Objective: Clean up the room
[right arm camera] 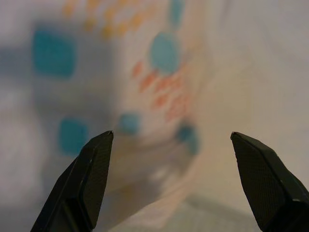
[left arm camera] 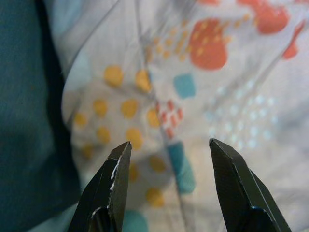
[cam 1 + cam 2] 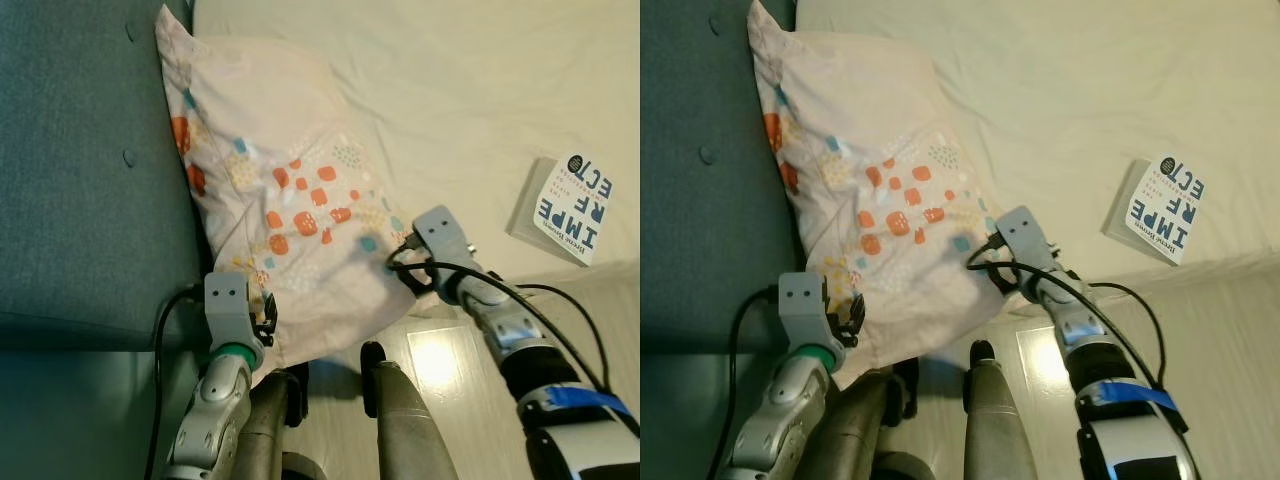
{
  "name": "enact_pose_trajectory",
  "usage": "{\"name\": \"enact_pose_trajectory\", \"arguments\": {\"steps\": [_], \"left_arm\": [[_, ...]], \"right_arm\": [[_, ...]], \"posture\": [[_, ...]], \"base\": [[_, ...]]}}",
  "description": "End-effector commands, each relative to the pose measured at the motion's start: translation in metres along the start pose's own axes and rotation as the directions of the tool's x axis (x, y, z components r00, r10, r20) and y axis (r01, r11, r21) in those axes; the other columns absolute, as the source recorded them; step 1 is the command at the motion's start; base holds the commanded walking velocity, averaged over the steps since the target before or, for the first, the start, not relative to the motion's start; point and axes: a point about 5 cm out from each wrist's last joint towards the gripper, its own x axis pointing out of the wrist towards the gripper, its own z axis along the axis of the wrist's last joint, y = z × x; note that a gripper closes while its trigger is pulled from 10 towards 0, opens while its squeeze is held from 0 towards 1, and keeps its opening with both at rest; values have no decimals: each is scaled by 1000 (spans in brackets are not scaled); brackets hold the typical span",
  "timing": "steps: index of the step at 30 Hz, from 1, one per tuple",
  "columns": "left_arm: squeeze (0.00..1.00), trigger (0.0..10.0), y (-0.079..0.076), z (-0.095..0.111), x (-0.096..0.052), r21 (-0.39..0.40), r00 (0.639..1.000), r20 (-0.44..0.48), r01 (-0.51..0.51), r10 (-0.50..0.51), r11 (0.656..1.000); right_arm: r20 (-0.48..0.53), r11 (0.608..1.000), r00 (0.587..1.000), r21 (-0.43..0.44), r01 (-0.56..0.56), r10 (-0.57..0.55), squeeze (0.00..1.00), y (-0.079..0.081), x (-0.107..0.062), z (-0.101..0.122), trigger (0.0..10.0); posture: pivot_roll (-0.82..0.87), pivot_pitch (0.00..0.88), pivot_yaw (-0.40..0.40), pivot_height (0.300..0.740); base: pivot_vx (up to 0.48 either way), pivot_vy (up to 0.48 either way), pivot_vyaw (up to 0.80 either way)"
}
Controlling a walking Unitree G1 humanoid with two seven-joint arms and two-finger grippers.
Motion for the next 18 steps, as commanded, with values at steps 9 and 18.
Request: {"name": "enact_pose_trajectory", "arguments": {"steps": [9, 18], "left_arm": [[0, 10000, -8, -31, -1, -36, 989, -144, -38, 32, 999], [0, 10000, -22, -38, 8, -269, 979, -202, -40, -16, 962]], "right_arm": [[-121, 970, 972, -119, -214, 199, 0, 5, -26, -14, 10000], [-250, 978, 959, -193, 82, -130, 0, -41, -42, -38, 10000]], "posture": [[-131, 379, 96, 740], [-165, 380, 93, 740]], "base": [[0, 0, 0], [0, 0, 0]]}}
